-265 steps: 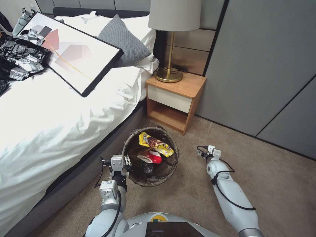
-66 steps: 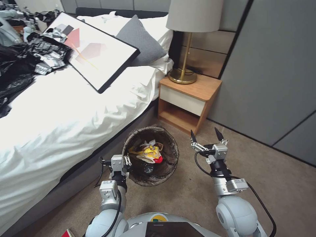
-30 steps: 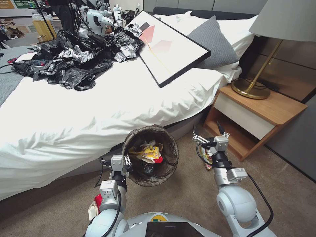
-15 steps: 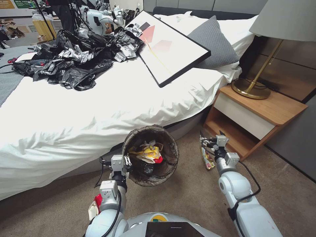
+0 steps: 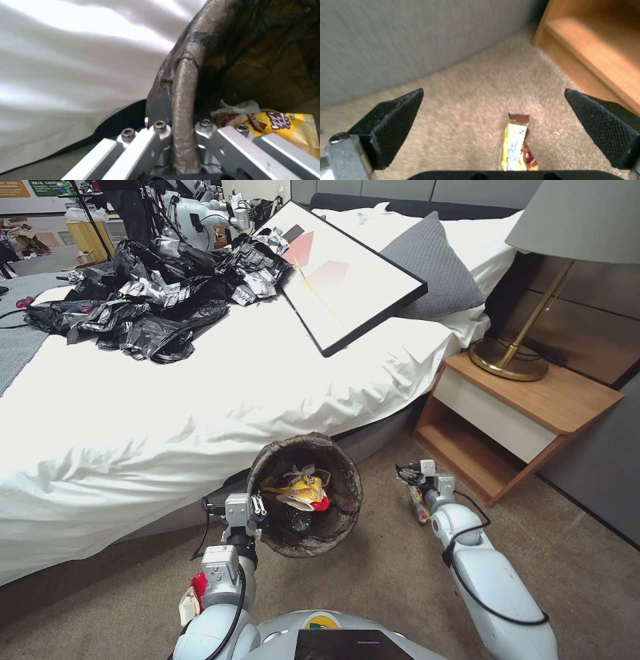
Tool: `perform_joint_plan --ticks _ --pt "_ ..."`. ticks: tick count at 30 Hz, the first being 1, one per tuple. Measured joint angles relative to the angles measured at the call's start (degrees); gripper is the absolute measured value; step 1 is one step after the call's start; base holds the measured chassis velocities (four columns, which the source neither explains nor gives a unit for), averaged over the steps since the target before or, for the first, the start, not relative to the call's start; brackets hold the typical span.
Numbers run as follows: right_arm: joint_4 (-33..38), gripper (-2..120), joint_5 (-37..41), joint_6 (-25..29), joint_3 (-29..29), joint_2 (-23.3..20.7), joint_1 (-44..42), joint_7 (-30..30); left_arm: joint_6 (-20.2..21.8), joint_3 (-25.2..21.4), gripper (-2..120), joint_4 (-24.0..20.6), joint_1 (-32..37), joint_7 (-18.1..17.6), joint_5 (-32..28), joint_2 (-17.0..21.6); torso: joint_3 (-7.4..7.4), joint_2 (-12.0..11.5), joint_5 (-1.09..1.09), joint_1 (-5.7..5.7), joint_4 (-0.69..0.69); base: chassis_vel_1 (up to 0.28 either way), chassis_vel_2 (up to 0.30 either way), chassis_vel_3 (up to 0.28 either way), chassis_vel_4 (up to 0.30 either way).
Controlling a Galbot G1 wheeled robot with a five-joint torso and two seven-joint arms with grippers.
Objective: Pick up the trash bin, then pick up the garbage from the floor and place it into the trash bin.
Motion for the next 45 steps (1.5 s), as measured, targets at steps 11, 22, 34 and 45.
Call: perform_joint_plan --ticks 11,22,34,45 --pt "-15.0 100 -4.9 1.6 -0.7 1.7 6.3 -1.5 0.0 0.0 0 0.0 0.0 0.0 0.0 0.0 0.00 0.0 0.01 0.00 -0.01 0.000 0.000 0.000 0.000" --pt "-22.8 100 -6.0 4.0 0.0 2.2 9.0 -1.9 0.0 0.0 0 0.0 0.0 0.0 0.0 0.0 -0.01 0.0 0.00 0.00 -0.01 0.000 0.000 0.000 0.000" --pt "-30.7 62 -6.9 6.7 1.4 3.2 10.2 -2.9 0.0 0.0 0 0.0 0.0 0.0 0.0 0.0 -0.01 0.0 -0.01 0.00 0.01 0.000 0.000 0.000 0.000" --pt "-27.0 19 -6.7 6.8 1.4 3.2 8.7 -2.0 0.0 0.0 0 0.0 0.0 0.0 0.0 0.0 -0.01 0.0 0.00 0.00 0.00 0.000 0.000 0.000 0.000"
